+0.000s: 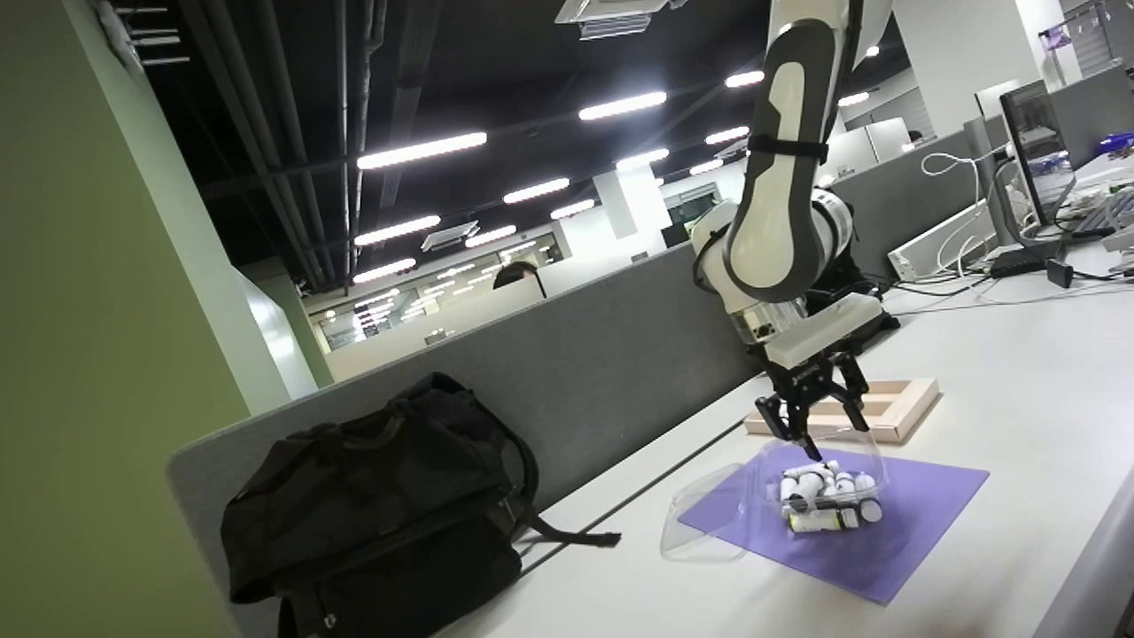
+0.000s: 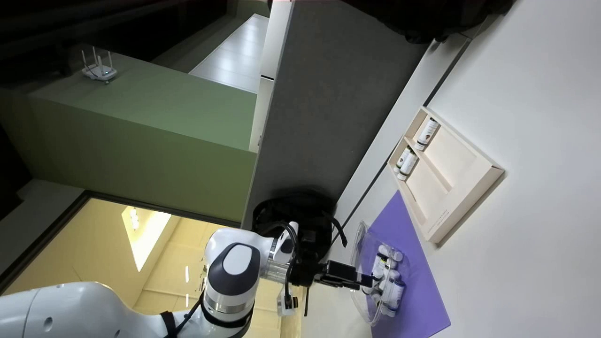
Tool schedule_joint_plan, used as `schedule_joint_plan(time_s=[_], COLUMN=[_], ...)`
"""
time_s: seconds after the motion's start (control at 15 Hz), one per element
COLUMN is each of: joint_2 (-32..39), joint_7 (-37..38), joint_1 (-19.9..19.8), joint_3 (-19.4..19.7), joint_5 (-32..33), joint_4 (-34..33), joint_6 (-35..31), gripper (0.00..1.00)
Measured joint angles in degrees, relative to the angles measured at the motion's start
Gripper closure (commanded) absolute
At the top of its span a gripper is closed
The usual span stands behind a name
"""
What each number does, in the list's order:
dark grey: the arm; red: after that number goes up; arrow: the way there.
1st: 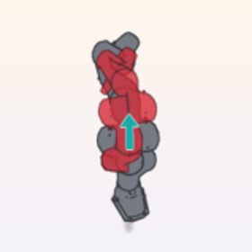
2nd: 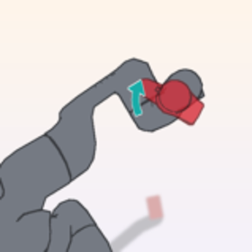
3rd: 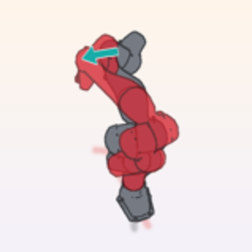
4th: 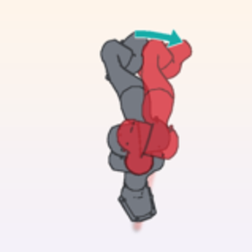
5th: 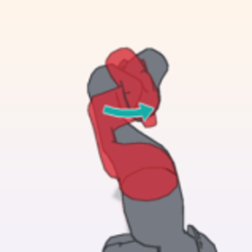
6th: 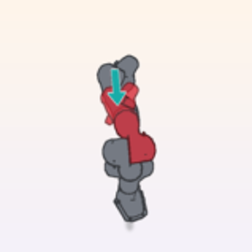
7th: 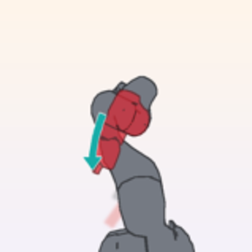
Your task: Pick up the bottle from the bowl and put it in the first segment of the tray
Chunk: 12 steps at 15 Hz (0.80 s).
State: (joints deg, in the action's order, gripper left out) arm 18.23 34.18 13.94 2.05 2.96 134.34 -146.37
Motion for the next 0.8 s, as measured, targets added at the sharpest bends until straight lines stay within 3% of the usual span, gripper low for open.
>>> schedule_joint_plan(time_s=[0.07, 0.2, 0.6, 0.8], joint_2=[0.4, 1.1, 1.3, 1.9], joint_7=[1.8, 4.1, 5.2, 5.9], joint_1=[0.0, 0.0, 0.0, -0.2], joint_3=[0.0, -0.1, -0.1, -0.3], joint_5=[-1.1, -3.4, -4.1, -7.0], joint_4=[0.0, 0.0, 0.0, 0.0], joint_6=[-0.2, -0.5, -0.6, -3.7], gripper=[0.07, 0.0, 0.0, 0.0])
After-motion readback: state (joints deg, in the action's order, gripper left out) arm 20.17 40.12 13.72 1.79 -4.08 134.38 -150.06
